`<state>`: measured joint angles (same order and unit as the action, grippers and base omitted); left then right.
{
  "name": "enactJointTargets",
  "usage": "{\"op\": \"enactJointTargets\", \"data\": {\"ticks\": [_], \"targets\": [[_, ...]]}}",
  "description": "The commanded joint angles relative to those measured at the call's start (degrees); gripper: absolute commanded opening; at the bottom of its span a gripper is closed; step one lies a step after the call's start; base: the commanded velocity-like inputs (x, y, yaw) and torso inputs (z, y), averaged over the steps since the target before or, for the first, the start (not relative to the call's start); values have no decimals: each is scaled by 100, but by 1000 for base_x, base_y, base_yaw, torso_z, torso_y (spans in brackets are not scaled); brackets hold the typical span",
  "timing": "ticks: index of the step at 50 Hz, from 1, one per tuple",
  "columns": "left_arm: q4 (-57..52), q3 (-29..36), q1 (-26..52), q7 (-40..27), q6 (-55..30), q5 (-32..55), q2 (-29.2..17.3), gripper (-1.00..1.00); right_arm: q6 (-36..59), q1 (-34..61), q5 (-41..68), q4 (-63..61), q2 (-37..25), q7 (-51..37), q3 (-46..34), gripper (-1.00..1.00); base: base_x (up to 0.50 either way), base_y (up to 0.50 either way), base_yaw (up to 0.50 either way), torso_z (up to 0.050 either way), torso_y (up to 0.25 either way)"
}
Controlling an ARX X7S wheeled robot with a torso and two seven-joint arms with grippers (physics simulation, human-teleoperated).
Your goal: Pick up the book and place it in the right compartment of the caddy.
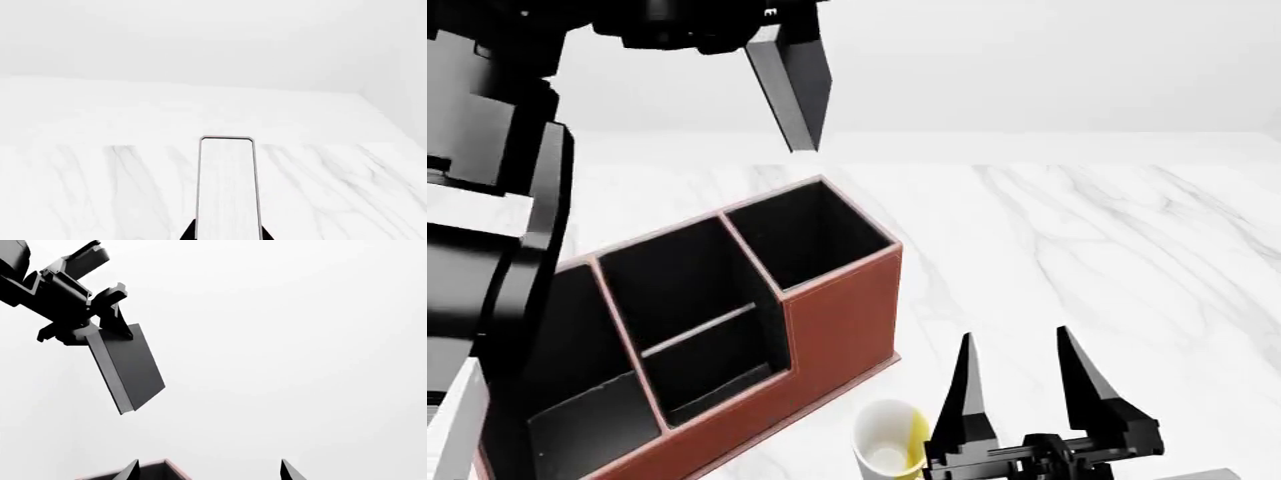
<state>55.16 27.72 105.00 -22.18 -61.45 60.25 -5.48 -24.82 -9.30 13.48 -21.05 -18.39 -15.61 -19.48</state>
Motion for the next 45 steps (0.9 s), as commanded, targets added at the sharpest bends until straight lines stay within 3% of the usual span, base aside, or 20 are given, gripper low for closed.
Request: {"op": "enactJointTargets", "data": {"ticks": [1,11,20,30,45], "targets": [[1832,-72,332,526,652,-484,530,-100,-10,19,-74,37,81,100,98,100,0,0,0,0,0],[1942,297,192,238,629,364,542,-100,-54,9,-74,71,74,91,81,100,0,0,0,0,2],[1944,309,-18,62,503,131,518,-100,-27,34,-77,75,61,54,87,100,0,0,0,0,1],[567,59,-630,-665,48,585,247,-100,-60,35,-92,96,52,38,73,100,0,0,0,0,1],[-271,-84,-985,-1302,-260,899,104,-100,-68,47,-112,142,40,12,45,100,0,0,0,1,1]]}}
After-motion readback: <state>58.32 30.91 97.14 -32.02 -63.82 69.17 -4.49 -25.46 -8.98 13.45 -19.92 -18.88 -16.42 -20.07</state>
